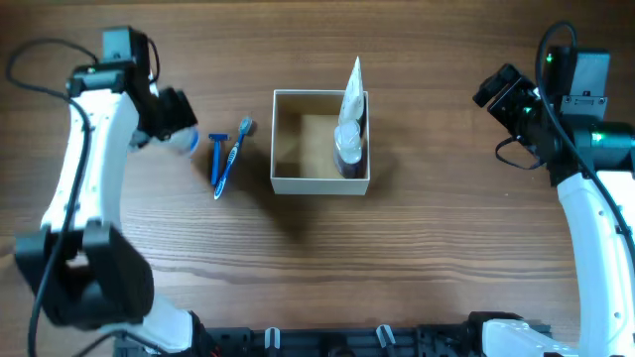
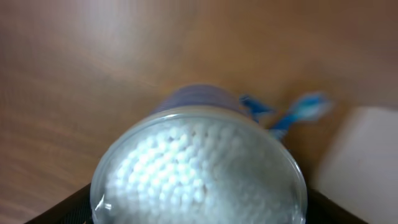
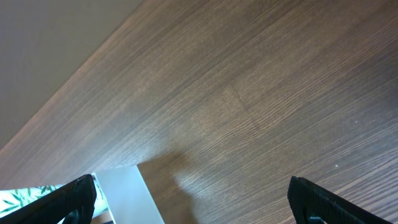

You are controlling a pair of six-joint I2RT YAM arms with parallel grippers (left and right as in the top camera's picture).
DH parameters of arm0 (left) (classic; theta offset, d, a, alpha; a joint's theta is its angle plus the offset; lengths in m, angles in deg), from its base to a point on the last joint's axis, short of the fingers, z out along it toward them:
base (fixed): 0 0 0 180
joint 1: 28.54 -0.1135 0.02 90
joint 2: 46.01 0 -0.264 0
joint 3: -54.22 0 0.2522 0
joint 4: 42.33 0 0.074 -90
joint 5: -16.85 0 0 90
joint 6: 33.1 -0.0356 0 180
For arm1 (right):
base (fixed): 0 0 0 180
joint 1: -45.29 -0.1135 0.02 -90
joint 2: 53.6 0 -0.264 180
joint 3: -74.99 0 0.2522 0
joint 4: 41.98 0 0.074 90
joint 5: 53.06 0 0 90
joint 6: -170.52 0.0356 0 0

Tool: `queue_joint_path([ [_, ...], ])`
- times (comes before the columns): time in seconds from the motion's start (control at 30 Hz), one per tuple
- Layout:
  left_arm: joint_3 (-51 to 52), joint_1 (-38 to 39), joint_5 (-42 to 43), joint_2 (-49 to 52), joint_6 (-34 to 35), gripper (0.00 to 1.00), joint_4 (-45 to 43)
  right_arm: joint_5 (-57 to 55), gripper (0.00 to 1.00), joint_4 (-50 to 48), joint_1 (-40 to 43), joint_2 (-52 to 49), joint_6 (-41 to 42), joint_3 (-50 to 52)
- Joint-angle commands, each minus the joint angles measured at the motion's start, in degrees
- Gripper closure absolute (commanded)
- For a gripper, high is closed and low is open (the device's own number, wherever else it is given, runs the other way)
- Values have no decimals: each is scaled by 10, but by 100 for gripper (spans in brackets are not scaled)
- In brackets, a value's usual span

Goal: Pack container
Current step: 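Grasp the white cotton-swab tub with the left gripper, then lower the swab tub into the box's left side and release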

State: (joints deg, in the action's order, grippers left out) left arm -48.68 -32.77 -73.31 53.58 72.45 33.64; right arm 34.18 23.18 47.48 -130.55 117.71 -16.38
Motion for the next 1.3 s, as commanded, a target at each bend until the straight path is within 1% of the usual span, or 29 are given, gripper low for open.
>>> queue_joint_path([
  [0.0,-44,61,87,-78,-3,23,-14,5,0,-2,0,-5,-10,-7],
  [0.1,-44,128,87,-91,-3,22,-39,5,0,-2,0,-5,-10,-7],
  [0.17,-44,188,77,-83,-4,20,-57,5,0,-2,0,-5,-10,-7],
  [0.27,-44,263,-5,-53,-3,19,-75,5,0,-2,0,-5,-10,-7],
  [0.33,-44,298,-32,-22,-3,16,-86,5,0,-2,0,-5,-10,-7],
  [0.43,-44,324,-34,27,-3,16,-97,5,0,-2,0,-5,-10,-7],
  [0.57,-44,331,-34,103,-3,20,-97,5,0,-2,0,-5,-10,-7],
  [0.63,-44,327,-34,132,-1,20,-100,5,0,-2,0,-5,-10,-7],
  [0.77,-44,326,-34,164,-2,14,-127,5,0,-2,0,-5,-10,-7],
  [0.83,-44,327,-27,170,-1,8,-141,5,0,-2,0,-5,-10,-7],
  [0.87,-44,327,-20,170,-1,8,-143,5,0,-2,0,-5,-10,-7],
  [0.97,-44,325,-21,162,-1,8,-133,5,0,-2,0,-5,-10,-7],
  [1.07,-49,315,-21,134,-1,8,-100,5,0,-2,0,-5,-10,-7],
  [1.1,-55,309,-21,120,-1,7,-82,5,0,-2,0,-5,-10,-7],
  [1.13,-66,297,-24,92,-1,4,-52,5,0,-2,0,-5,-10,-7],
  [1.17,-68,292,-28,80,-1,1,-43,5,0,-2,0,-5,-10,-7],
  [1.27,-69,252,-43,14,-1,0,-14,5,0,-2,0,-5,-10,-7],
])
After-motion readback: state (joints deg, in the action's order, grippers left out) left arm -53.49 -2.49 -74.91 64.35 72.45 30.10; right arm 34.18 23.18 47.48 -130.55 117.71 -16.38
